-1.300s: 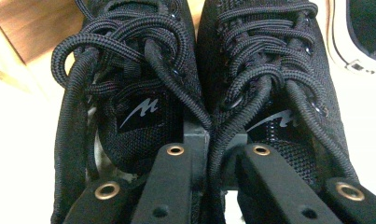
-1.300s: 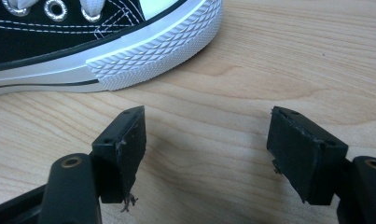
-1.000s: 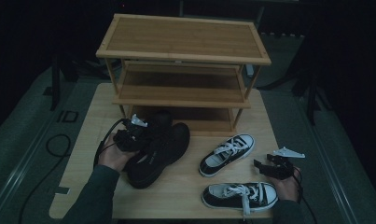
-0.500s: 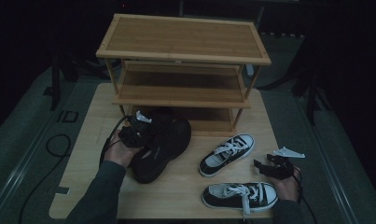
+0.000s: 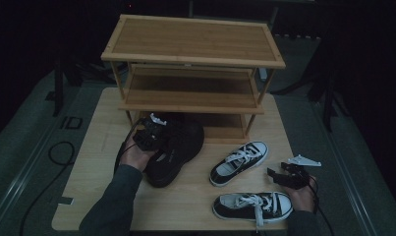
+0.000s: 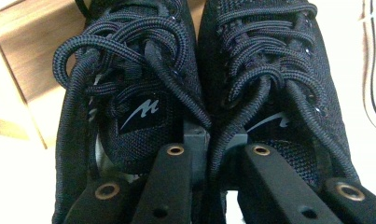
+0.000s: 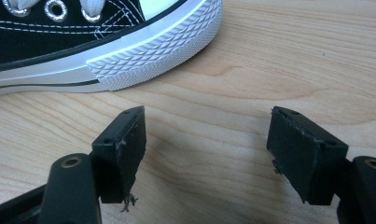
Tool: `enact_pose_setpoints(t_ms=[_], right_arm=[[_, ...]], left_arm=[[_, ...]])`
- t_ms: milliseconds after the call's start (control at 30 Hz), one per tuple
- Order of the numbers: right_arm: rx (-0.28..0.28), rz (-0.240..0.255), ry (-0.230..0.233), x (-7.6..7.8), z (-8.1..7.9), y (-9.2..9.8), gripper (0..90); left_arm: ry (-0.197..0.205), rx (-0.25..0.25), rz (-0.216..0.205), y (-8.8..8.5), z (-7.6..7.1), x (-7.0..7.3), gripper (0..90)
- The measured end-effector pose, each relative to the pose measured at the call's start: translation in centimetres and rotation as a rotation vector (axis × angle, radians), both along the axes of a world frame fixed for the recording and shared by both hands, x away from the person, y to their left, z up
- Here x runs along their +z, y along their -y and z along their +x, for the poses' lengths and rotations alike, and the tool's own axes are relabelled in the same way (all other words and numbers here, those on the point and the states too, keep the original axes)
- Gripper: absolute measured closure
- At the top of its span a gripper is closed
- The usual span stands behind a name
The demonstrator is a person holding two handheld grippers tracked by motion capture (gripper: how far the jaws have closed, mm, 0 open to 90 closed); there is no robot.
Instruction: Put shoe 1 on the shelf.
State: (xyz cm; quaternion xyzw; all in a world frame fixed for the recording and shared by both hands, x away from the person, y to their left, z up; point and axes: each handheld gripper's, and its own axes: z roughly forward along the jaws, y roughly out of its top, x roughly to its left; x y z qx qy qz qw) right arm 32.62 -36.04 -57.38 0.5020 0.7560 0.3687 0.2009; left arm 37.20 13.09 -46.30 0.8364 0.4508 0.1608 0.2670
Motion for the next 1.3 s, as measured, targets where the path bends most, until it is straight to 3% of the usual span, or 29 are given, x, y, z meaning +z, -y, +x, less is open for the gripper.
enact_pose_setpoints(t_ms=[300, 767, 933, 1300], right_arm=[[0.001, 0.003, 0.000, 0.0, 0.0, 0.0, 28.1], [0.004, 0.002, 0.000, 0.0, 0.0, 0.0, 28.1], [0.004, 0.001, 0.000, 0.0, 0.0, 0.0, 28.1], [0.003, 0.000, 0.000, 0.0, 0.0, 0.0, 28.1]], left_arm=[[0.010, 0.034, 0.028, 1.0, 1.1, -0.3, 85.5], [0.058, 0.147, 0.071, 2.7, 2.8, -1.4, 85.4], [0.075, 0.175, 0.073, 3.0, 2.9, -1.6, 85.3], [0.095, 0.290, 0.064, 4.1, 3.1, -1.9, 85.1]])
